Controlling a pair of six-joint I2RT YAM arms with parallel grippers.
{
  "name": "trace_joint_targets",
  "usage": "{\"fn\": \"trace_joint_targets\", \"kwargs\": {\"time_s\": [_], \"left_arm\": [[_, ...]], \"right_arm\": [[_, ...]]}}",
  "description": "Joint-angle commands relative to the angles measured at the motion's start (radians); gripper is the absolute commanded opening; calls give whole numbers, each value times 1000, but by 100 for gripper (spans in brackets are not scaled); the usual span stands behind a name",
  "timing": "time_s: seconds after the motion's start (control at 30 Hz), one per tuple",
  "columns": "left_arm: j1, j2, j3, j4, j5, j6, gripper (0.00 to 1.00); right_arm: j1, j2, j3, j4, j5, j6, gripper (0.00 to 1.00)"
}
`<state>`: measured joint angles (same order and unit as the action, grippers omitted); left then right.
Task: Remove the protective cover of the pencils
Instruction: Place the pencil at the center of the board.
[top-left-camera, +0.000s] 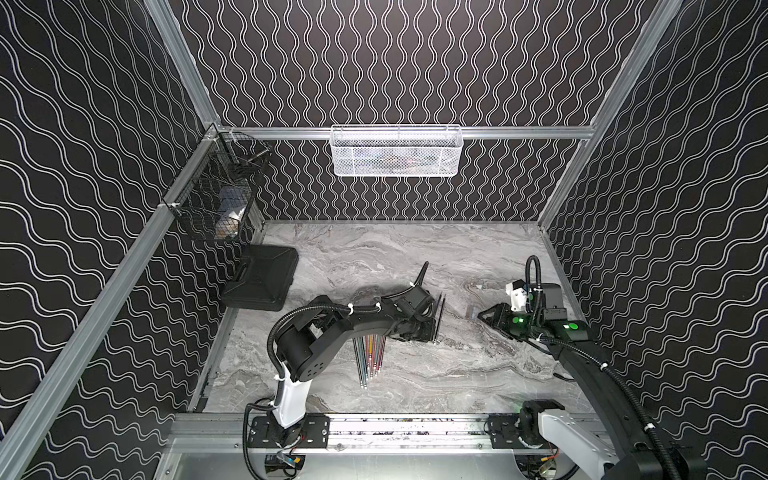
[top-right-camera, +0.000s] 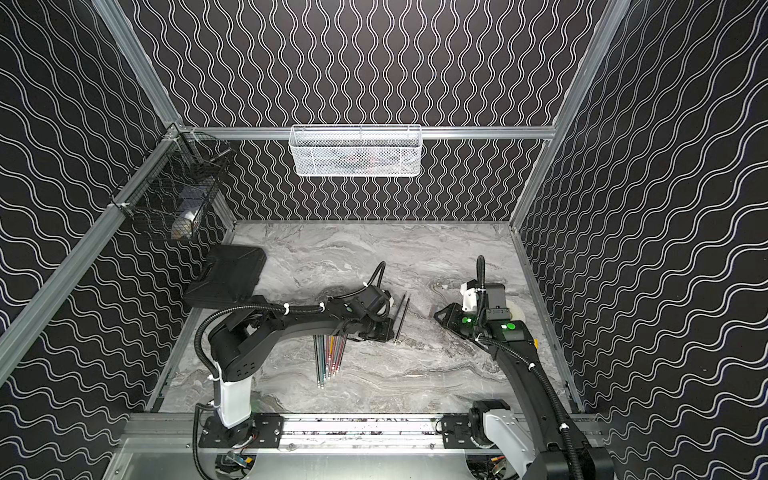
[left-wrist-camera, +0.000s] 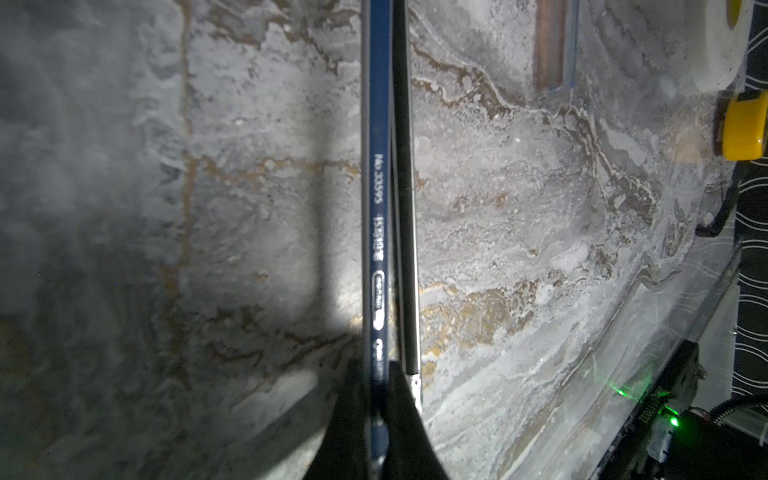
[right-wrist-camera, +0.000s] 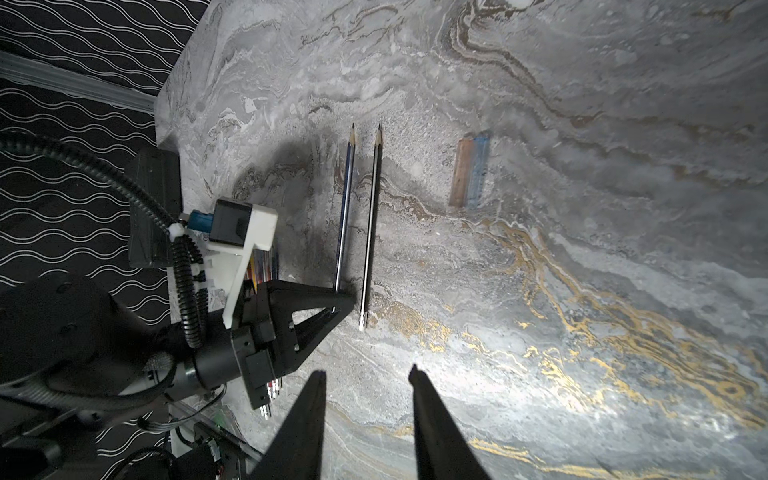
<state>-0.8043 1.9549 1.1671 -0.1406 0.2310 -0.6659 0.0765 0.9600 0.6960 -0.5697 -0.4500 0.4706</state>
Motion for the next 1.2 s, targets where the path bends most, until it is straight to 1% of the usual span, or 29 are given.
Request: {"fn": "trace_joint_targets", "kwargs": {"time_s": [0.0,0.07,0.13,0.2,0.27,0.43,0.57,0.7,0.8,0.93,1.03,1.17], "left_arm": [[9,-22,-7,-69,-56,4,11],[17,-32,-10,-75,-59,8,13],[26,-39,-19,-68,-51,9,20],[31,-38,-24,-63,-41,10,20],[33,-38,-27,-55,-28,11,25],[32,-43,-27,-47,-13,9,26],[33,-90,-34,-61,-21,7,26],[40,-197,-45,-111,-46,20,26],[42,-299,-66,-207,-101,57,26],[48,-458,-164,-317,-199,86,27],[50,-565,-265,-352,-256,81,26],[49,-675,-393,-343,-256,28,26]], "right_arm": [[0,4,-3,7,-7,-12,35],[0,6,-4,7,-7,-12,35],[0,7,-4,7,-6,-12,35],[0,9,-4,7,-6,-12,35],[1,13,-2,7,-6,-13,35],[0,17,-1,5,-4,-15,35],[0,17,-3,5,-6,-15,35],[0,19,0,3,-18,-18,35],[1,17,4,-1,-30,-21,35],[1,20,1,7,-45,-25,35],[0,25,-8,19,-60,-27,35],[0,29,-10,21,-78,-29,36]]}}
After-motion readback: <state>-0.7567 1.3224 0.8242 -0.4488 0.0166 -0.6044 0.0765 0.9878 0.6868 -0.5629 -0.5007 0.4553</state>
